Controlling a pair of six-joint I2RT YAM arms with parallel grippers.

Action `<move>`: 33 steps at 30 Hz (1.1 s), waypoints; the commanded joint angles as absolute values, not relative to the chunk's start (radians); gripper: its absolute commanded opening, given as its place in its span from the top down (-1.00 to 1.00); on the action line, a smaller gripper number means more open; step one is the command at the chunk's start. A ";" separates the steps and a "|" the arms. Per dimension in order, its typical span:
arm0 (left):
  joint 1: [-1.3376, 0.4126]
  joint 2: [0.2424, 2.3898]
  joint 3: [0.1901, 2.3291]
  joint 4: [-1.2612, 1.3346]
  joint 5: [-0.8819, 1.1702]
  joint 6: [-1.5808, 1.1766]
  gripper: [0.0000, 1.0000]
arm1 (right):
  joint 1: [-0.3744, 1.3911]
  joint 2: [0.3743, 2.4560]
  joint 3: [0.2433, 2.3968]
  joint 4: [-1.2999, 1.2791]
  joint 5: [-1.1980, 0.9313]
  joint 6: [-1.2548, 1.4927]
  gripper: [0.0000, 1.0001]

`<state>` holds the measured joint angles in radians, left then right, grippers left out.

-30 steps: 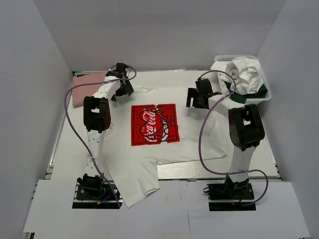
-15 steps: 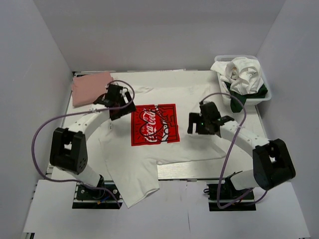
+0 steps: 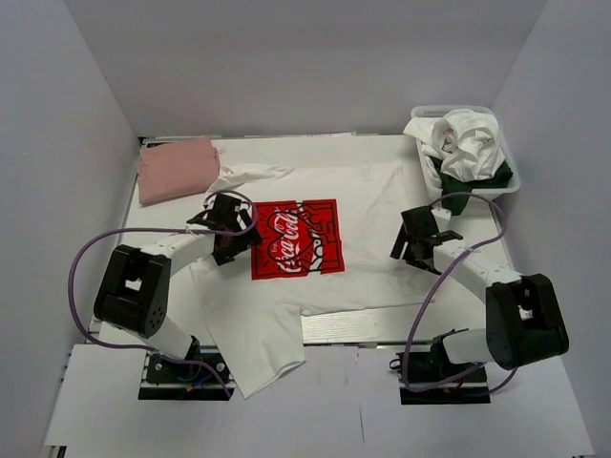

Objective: Fold and stack the t-shirts

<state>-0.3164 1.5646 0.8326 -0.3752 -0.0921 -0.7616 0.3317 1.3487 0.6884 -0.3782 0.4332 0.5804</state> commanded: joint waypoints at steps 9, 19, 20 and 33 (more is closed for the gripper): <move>-0.299 1.582 0.801 -0.557 -0.235 -0.782 -1.00 | 0.106 1.321 0.676 -0.491 0.563 0.683 -0.81; -0.308 1.534 0.914 -0.592 -0.244 -0.752 -1.00 | 0.113 1.200 0.724 -0.330 0.082 0.443 -0.81; -0.308 1.523 0.914 -0.592 -0.244 -0.752 -1.00 | 0.136 1.181 0.716 -0.316 0.057 0.437 -0.81; -0.299 1.734 1.181 -0.594 -0.290 -0.670 -1.00 | 0.308 1.452 0.874 -0.178 0.147 0.423 -0.81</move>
<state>-0.3092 1.6436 1.1114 -0.5964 -0.2756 -0.7136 0.2993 1.4006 0.8219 -0.2245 0.0994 0.4362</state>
